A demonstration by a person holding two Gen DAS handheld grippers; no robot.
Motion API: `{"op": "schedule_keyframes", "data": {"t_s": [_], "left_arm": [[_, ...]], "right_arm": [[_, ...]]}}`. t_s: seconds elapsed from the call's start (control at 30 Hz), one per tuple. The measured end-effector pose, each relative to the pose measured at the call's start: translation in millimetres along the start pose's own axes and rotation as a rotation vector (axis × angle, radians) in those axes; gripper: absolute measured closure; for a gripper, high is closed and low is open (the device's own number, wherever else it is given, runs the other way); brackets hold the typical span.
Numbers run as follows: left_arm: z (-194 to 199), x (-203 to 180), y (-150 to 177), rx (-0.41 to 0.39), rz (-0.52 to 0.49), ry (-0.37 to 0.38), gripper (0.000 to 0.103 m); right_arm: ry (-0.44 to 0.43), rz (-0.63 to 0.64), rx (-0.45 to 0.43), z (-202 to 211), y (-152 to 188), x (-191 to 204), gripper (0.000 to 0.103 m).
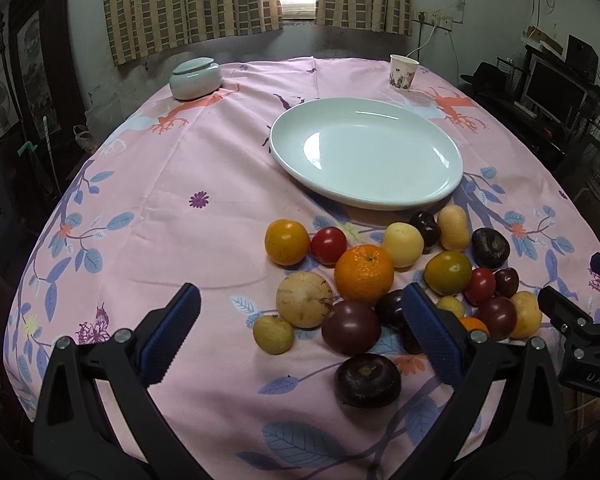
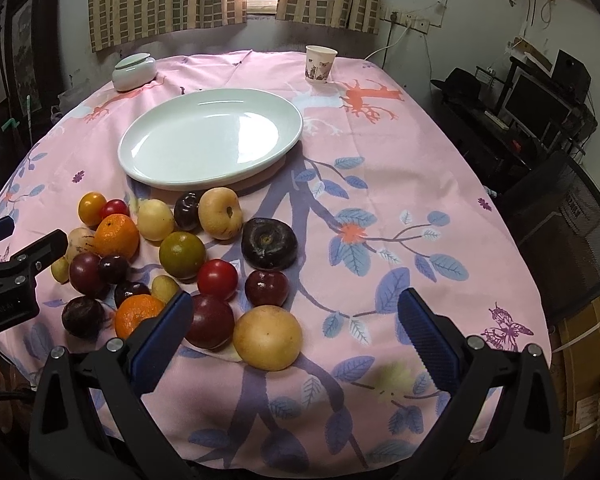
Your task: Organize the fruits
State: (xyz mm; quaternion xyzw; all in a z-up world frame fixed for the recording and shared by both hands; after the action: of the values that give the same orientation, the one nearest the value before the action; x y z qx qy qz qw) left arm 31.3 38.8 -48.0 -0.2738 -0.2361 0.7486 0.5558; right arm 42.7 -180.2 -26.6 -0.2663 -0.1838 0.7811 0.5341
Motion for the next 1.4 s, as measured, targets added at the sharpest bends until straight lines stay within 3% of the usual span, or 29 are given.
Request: {"op": "schedule_keyframes", "data": {"t_s": [0.23,0.27,0.37,0.4,0.6,0.67,0.87,1.07,1.13,1.2,1.3,1.4], "left_arm": [[1,16,17,0.040,0.001,0.005,0.002],[2,17,20,0.043,-0.003,0.004,0.002],[8,23,28,0.053,-0.009,0.006,0.002],[10,24,30,0.056,-0.010,0.010,0.002],[11,17,45,0.085,-0.039,0.026,0.002],[7,12,48,0.104,-0.047,0.032,0.002],[-6,4,56,0.145,-0.048,0.034,0.002],[-21,-7,60,0.173,-0.055,0.041,0.002],[-25,-9,61,0.175,-0.039,0.066,0.011],[-27,-11,59,0.183,-0.015,0.087,0.037],[-27,-16,60,0.193,-0.007,0.121,0.058],[-22,-17,60,0.196,-0.004,0.146,0.060]], "right_arm": [[-0.096,0.090,-0.043,3,14,18,0.001],[-0.103,0.089,-0.041,2,17,18,0.006],[-0.131,0.069,0.003,-7,26,17,0.040],[-0.139,0.056,0.019,-10,29,15,0.046],[-0.221,-0.003,0.066,-41,35,11,0.049],[-0.211,0.008,0.045,-47,33,12,0.056],[-0.185,0.038,0.006,-23,38,12,0.057],[-0.190,-0.029,0.006,-16,46,-7,0.056],[-0.201,-0.042,0.005,-16,48,-10,0.056],[-0.204,-0.041,0.002,-15,48,-9,0.056],[-0.217,-0.025,0.001,-14,47,-4,0.056],[-0.234,-0.012,-0.004,-14,43,1,0.056]]}}
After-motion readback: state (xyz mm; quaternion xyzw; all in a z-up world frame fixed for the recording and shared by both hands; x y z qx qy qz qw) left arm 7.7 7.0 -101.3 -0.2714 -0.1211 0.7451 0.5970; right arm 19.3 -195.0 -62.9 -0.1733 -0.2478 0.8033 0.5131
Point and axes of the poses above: each gripper's, at about its wrist camera, not at the fingertips, and z roughly against the way its jaws point, x to its left, y to its underside, the point moved 3 cm from there along -z, roughly the way its jaws point, and after that the axes turned 15 degrees about z, right-handed, at the moved point
